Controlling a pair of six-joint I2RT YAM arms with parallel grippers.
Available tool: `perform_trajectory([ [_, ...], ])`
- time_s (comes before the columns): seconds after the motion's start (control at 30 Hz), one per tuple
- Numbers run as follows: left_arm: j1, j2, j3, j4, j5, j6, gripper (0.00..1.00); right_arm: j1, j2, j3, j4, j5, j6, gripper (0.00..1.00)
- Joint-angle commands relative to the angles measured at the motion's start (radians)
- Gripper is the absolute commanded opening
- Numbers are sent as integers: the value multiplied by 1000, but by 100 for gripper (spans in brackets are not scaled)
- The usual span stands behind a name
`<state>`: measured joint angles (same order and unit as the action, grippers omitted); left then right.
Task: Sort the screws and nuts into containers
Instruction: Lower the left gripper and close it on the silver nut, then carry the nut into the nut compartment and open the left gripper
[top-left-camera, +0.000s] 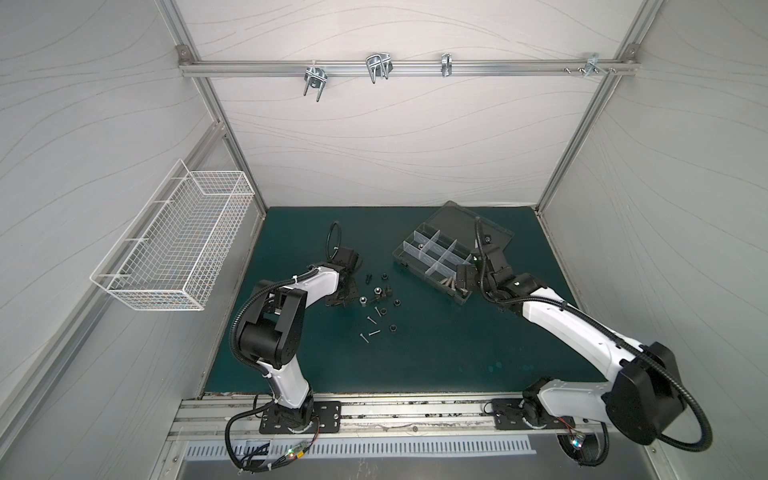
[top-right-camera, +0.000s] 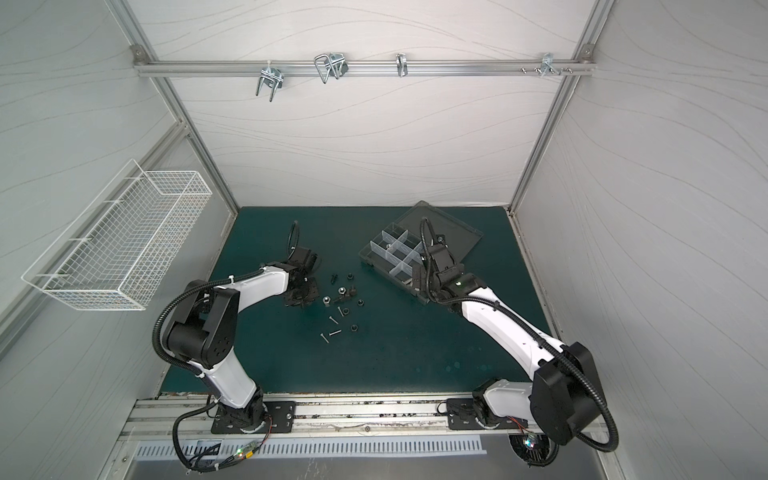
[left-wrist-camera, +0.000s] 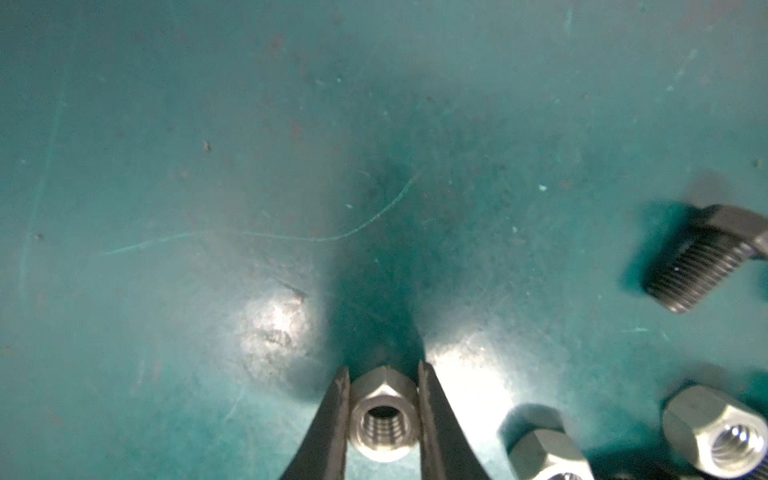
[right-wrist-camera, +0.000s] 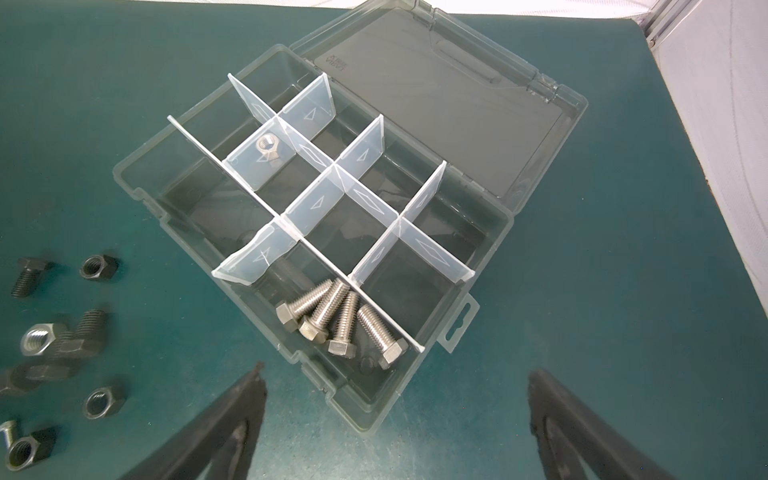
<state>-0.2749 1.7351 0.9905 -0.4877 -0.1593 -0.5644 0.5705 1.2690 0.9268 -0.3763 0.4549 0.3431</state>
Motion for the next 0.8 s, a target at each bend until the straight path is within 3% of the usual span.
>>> perform_trajectory([
  [0.0,2,-22,-3,-23,7,-9,24,-8,-4,23,-15,22,-5,99],
  [0.4,-77,-77,87,-30,6,-14,24,-11,-25,18,-18,32,-2,99],
  [0.77,-180,76,397,0,82,18,24,-11,-47,9,-18,48,10,99],
])
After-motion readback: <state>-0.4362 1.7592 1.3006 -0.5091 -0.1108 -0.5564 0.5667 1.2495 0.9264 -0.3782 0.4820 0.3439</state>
